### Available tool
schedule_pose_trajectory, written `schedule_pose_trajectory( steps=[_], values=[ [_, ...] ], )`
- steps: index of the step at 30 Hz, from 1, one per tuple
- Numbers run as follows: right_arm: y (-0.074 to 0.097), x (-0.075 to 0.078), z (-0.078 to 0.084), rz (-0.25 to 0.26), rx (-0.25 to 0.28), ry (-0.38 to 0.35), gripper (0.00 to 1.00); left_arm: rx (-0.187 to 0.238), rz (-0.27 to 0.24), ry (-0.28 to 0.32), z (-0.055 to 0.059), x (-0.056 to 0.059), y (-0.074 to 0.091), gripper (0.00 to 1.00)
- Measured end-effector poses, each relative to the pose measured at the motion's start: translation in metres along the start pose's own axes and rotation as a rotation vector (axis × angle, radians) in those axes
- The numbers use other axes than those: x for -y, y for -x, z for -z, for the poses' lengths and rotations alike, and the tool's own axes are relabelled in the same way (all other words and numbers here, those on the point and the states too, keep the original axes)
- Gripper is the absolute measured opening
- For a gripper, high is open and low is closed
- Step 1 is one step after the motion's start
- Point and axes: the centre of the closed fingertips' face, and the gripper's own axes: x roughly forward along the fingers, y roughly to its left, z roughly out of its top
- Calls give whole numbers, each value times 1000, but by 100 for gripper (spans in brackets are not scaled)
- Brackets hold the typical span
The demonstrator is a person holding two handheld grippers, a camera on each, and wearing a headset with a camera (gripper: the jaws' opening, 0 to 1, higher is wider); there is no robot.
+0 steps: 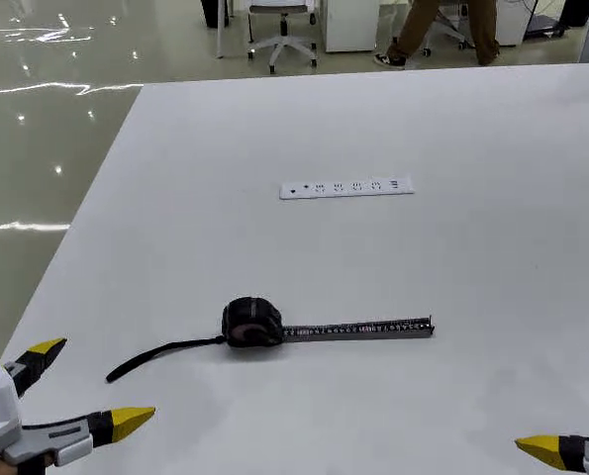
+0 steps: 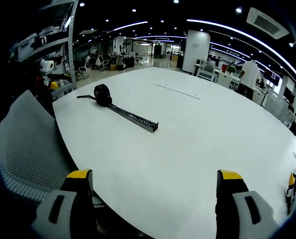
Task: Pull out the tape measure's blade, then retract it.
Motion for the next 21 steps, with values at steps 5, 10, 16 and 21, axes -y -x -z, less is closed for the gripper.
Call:
schedule_pose_trajectory(
  steps=[5, 10, 16, 21],
  values=[
    [8, 7, 2, 17, -5, -9, 100, 2, 7, 27, 2, 9, 4, 100],
    [6, 7, 5, 27, 7, -19, 100, 18, -5, 18, -1, 3, -1, 100],
    [9, 2, 2, 35, 25, 1, 100, 3, -13, 39, 4, -2, -1, 100],
    [9, -2, 8, 9, -3, 26, 100, 6, -25, 44, 7, -2, 2, 100]
  ],
)
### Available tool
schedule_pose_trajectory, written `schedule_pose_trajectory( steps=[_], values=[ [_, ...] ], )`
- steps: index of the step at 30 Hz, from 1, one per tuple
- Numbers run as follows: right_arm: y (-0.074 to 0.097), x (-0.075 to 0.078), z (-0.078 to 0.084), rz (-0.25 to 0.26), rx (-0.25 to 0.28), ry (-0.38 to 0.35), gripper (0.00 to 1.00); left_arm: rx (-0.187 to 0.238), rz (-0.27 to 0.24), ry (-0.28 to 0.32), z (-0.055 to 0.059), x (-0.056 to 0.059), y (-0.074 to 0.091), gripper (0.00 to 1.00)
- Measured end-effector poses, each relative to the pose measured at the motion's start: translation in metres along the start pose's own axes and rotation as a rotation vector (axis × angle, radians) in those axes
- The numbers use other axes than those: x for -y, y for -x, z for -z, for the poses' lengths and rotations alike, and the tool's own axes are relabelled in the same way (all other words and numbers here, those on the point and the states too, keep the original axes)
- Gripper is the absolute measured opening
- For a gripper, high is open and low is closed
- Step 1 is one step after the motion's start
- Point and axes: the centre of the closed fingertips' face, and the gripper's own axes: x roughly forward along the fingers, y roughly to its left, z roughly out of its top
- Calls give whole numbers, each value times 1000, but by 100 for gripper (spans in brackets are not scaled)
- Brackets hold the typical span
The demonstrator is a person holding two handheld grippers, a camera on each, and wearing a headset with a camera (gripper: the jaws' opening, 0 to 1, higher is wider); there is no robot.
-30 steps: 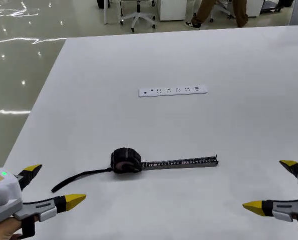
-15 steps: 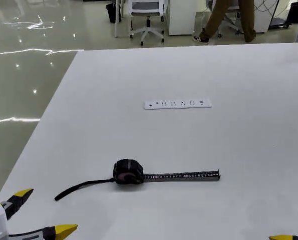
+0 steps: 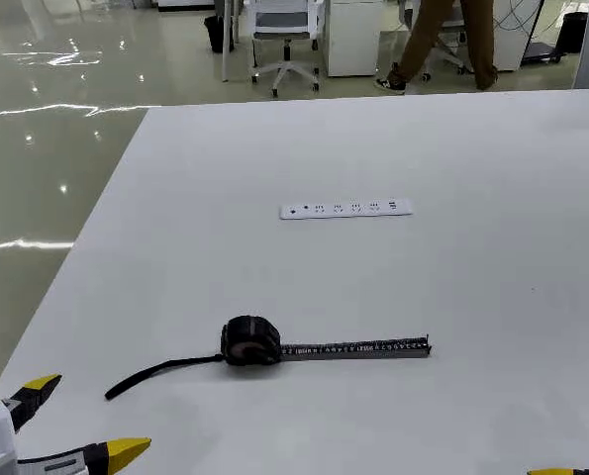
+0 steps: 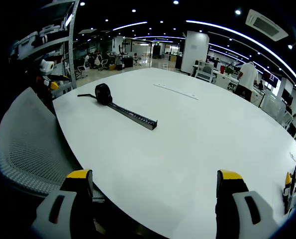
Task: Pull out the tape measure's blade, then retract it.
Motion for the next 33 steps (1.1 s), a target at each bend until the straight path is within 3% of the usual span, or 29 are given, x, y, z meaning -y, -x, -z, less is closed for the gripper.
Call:
schedule_pose_trajectory(
  steps=[3, 6, 9, 15, 18, 21, 25, 33],
  values=[
    [1, 1, 1, 1, -4, 5, 100, 0, 1, 12, 4, 3, 3, 100],
    [2, 4, 3, 21, -15, -3, 100, -29, 13, 5, 14, 3, 6, 100],
    [1, -1, 5, -9, -35, 41, 100, -42, 8, 6, 17, -1, 9, 100],
    [-2, 3, -1, -18, -29, 49, 99, -18, 7, -13, 7, 0, 11, 100],
    [-4, 2, 0, -21, -27, 46, 99, -39, 10, -16, 9, 1, 8, 100],
    [-5, -2, 0, -34, -31, 56, 99, -25, 2, -10, 7, 1, 7, 100],
    [-5, -2, -3, -33, -10, 63, 100, -29, -3, -13, 8, 4, 4, 100],
    [-7, -4, 2, -56, -22, 73, 98, -38, -4, -12, 11, 5, 0, 100]
  ],
)
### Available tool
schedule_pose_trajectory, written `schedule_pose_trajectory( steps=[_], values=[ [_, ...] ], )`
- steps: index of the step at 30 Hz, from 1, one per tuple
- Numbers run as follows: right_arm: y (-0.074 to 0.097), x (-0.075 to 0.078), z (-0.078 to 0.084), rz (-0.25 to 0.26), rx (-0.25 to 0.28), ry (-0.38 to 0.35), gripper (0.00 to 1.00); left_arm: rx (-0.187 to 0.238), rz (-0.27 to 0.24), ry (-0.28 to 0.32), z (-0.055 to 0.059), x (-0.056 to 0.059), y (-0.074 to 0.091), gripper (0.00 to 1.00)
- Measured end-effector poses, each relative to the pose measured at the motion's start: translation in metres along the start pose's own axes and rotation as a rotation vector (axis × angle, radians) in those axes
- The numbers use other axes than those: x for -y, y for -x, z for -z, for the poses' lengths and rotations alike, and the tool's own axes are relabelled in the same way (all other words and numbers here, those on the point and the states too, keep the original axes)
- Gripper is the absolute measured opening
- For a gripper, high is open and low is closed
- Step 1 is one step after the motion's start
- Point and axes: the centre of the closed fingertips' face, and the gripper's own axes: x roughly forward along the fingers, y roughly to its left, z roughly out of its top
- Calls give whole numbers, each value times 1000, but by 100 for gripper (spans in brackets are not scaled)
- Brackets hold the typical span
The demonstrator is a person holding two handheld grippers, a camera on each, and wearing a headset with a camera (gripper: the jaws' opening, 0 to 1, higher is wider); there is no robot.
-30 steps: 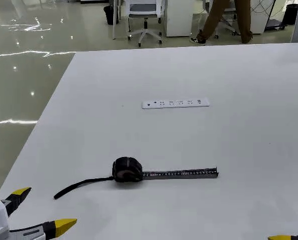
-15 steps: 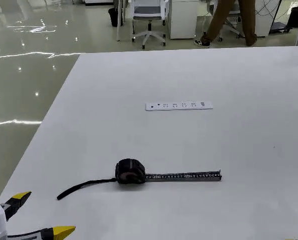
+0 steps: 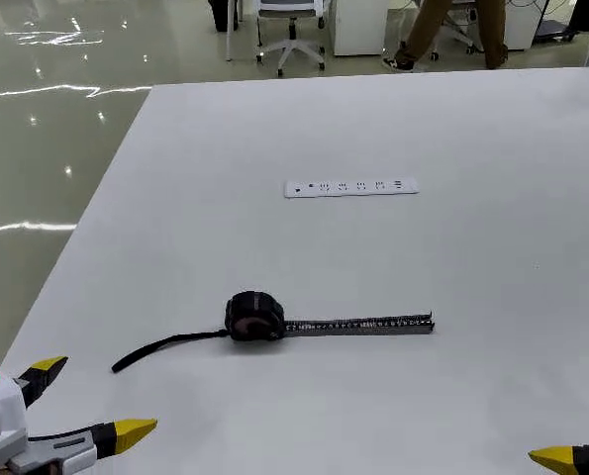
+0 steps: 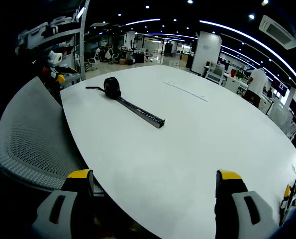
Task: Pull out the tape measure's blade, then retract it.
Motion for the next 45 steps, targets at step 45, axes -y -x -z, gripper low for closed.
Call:
schedule_pose_trajectory(
  steps=[45],
  values=[
    [-179, 27, -58, -432, -300, 527, 65, 68, -151, 142, -33, 73, -157, 100]
  ],
)
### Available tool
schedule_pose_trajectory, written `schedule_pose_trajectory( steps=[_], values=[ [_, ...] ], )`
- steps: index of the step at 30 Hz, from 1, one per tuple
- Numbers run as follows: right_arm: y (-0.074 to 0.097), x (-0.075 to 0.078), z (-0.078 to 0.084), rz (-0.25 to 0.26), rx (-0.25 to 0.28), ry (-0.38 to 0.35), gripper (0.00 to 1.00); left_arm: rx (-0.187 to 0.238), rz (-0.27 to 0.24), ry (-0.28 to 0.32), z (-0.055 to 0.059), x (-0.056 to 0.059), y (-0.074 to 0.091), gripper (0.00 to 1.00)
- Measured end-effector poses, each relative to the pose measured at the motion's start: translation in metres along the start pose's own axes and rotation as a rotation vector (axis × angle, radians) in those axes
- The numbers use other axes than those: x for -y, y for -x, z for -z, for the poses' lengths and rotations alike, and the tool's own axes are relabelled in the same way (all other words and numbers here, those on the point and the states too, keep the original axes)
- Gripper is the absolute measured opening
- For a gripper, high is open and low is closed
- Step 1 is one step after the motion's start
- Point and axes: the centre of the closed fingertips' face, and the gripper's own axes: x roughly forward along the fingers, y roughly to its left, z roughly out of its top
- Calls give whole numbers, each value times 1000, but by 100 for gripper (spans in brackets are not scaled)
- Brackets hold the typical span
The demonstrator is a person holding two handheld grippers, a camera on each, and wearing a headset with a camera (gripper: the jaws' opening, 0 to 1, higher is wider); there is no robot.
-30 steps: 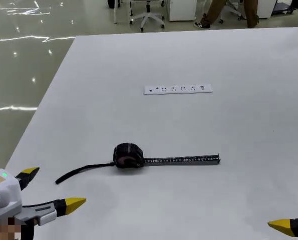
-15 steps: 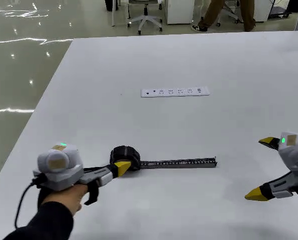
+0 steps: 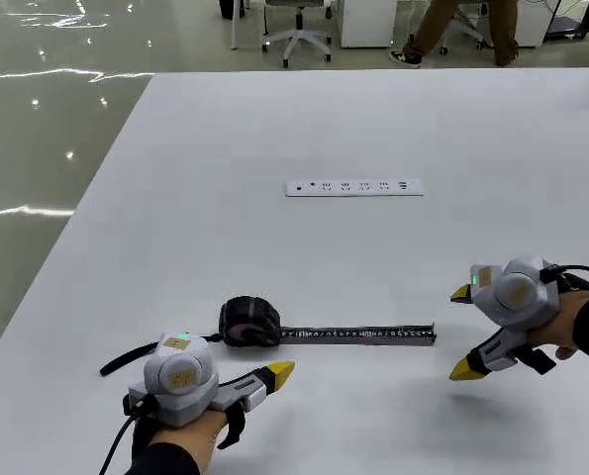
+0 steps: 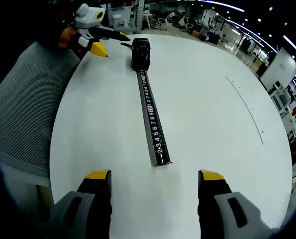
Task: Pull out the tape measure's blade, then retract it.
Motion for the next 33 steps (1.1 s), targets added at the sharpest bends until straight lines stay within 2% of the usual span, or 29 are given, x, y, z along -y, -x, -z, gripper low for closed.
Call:
schedule_pose_trajectory(
  steps=[2, 4, 8, 13, 15, 18, 25, 31, 33],
  values=[
    [-6, 3, -5, -28, -10, 21, 57, 39, 5, -29, -7, 1, 1, 100],
    [-12, 6, -7, -43, -28, 27, 52, 49, 0, -40, -10, 0, 1, 100],
    [-18, 7, -5, -74, -62, 44, 38, 58, -7, -35, -12, -2, 1, 100],
    [-21, 3, -8, -101, -74, 68, 26, 64, -28, -23, -13, -8, 0, 99],
    [-24, -2, -5, -119, -96, 85, 22, 62, -39, -13, -13, -11, 0, 99],
    [-31, -1, 3, -116, -115, 98, 13, 63, -53, 8, -12, -14, -1, 97],
    [-28, 0, 1, -117, -121, 67, 13, 68, -77, 1, -19, -15, -12, 95],
    [-28, -1, 1, -83, -139, 16, 12, 31, -100, 67, -13, -9, -35, 89],
    [-29, 0, 2, -76, -140, -42, 12, 24, -101, 79, -12, -5, -40, 86]
  ],
)
